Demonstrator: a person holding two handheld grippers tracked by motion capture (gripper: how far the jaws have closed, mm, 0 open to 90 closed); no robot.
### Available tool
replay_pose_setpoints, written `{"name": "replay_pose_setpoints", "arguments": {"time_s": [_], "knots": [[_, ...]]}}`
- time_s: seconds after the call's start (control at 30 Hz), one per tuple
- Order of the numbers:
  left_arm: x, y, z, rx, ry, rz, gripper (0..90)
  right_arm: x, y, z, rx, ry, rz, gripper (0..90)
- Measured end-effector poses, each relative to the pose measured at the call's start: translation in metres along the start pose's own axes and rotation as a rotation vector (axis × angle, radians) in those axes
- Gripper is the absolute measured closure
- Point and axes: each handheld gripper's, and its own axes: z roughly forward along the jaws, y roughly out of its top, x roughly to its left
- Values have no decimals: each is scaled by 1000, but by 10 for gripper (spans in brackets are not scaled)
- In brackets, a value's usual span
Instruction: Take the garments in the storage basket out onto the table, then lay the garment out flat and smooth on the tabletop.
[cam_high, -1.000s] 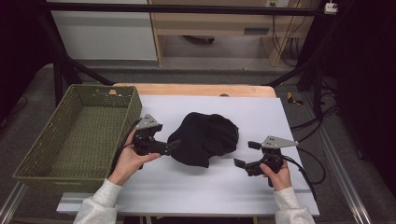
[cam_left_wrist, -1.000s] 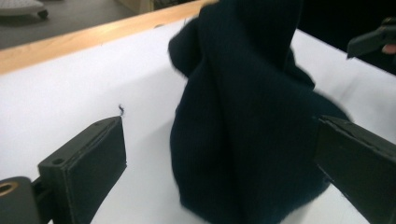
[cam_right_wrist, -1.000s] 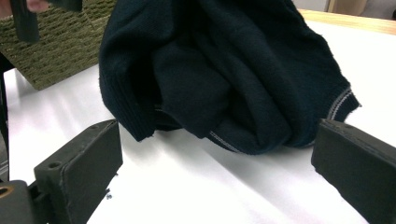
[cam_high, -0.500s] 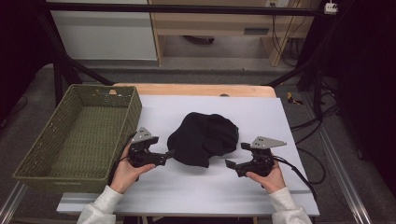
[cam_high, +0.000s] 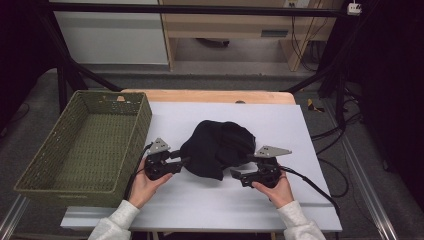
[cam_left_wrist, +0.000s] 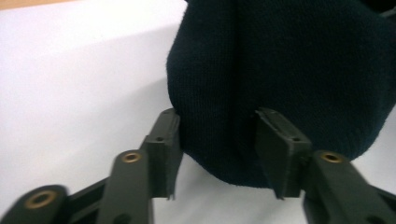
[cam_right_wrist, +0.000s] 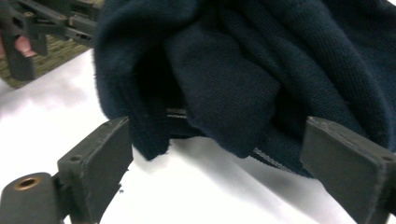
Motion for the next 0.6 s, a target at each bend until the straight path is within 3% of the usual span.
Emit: {"name": "replay_pose_setpoints", "arguments": {"time_s": [0.23, 0.4, 0.6], "knots": [[1, -2, 4, 71, -22, -40, 714, -2, -1, 15, 44, -27, 2, 164], [2, -3, 6, 83, -27, -52, 830, -1, 1, 22, 47, -44, -21, 257], [1, -2, 6, 98, -24, -43, 857, -2, 0, 29, 58, -91, -60, 403]]}}
